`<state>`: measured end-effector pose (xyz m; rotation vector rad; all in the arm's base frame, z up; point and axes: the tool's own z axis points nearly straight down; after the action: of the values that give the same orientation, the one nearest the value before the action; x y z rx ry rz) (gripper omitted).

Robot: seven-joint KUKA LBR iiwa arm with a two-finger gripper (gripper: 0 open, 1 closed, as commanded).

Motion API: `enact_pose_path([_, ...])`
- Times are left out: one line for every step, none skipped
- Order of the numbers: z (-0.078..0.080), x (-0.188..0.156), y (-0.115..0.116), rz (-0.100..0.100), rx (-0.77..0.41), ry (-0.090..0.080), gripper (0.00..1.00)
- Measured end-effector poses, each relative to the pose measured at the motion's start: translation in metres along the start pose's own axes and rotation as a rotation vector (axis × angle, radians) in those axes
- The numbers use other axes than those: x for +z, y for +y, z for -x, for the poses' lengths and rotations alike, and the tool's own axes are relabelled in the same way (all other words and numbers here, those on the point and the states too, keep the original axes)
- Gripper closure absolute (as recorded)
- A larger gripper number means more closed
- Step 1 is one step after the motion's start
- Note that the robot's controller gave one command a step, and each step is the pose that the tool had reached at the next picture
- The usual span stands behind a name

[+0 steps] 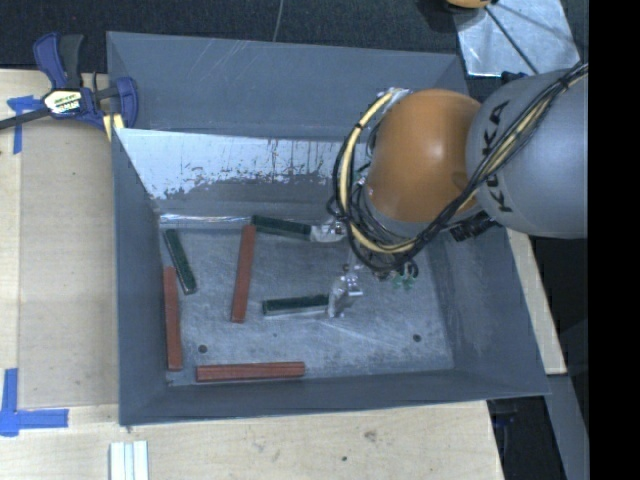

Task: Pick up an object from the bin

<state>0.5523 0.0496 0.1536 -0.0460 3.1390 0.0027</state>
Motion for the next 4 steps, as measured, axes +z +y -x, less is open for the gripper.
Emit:
enact_pose_path([0.030, 0.076, -0.013, -0.001, -0.138, -0.025, 1.00])
enact_pose_path([0.030, 0.076, -0.013, 0.000, -0.138, -0.025, 1.00])
enact_pose_path([0.039, -0.062, 0.006, -0.001, -0.195, -0.003, 1.00])
enact_pose_path([0.039, -0.061, 0.006, -0.001, -0.194, -0.001, 1.00])
